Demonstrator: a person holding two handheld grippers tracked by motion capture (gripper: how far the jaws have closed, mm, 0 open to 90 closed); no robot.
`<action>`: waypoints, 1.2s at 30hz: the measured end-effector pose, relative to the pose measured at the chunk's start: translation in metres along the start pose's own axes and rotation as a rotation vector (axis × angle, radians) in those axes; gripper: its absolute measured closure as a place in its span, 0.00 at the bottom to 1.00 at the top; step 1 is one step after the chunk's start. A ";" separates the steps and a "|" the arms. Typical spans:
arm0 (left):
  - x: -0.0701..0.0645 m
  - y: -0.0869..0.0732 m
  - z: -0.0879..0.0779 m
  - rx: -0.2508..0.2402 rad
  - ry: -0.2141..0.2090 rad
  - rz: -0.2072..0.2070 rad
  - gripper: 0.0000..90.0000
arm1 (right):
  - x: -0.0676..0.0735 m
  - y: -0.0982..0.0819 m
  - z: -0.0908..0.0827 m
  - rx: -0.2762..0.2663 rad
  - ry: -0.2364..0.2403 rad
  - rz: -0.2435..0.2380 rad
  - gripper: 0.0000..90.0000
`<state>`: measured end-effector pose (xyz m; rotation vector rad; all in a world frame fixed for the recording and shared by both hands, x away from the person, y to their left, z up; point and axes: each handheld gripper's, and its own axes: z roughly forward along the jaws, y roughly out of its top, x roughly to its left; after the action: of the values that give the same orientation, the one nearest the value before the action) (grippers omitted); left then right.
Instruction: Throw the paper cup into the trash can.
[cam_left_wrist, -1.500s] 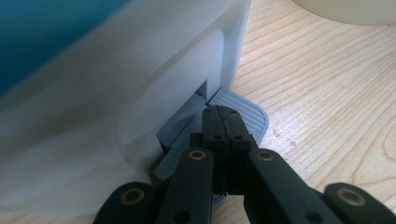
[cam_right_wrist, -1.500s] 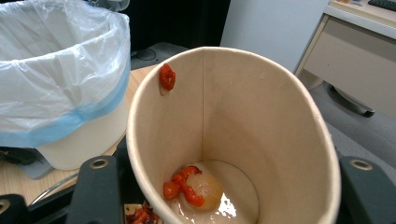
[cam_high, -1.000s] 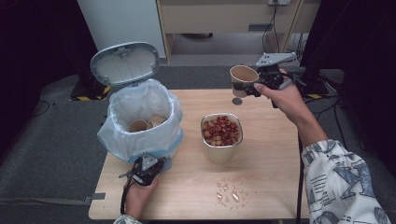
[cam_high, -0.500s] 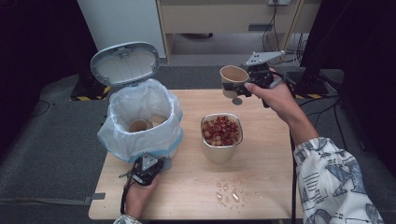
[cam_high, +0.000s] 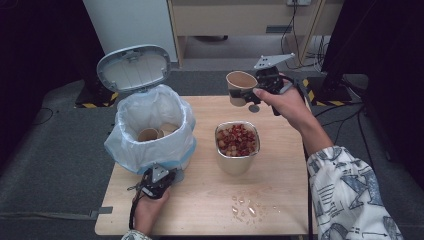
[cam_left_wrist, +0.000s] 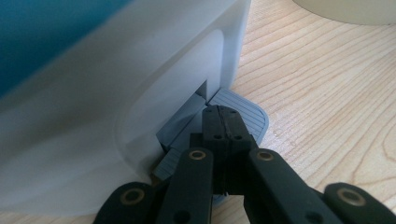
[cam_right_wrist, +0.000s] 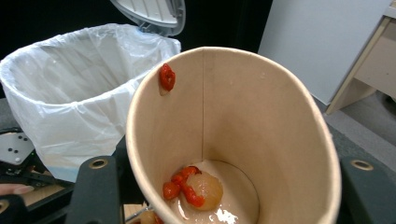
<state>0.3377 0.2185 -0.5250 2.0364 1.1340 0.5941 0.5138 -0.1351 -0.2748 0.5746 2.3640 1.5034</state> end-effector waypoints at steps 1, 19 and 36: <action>0.000 0.000 0.000 0.000 -0.001 -0.001 0.99 | 0.002 0.001 0.001 0.001 0.008 -0.004 0.41; -0.001 0.000 0.000 -0.004 0.006 0.006 0.99 | 0.030 0.024 0.031 0.006 0.064 -0.021 0.41; -0.002 0.000 0.000 -0.004 0.012 0.014 0.99 | 0.048 0.038 0.054 0.012 0.101 -0.020 0.41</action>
<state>0.3368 0.2170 -0.5255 2.0413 1.1251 0.6161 0.5018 -0.0551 -0.2640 0.4873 2.4478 1.5458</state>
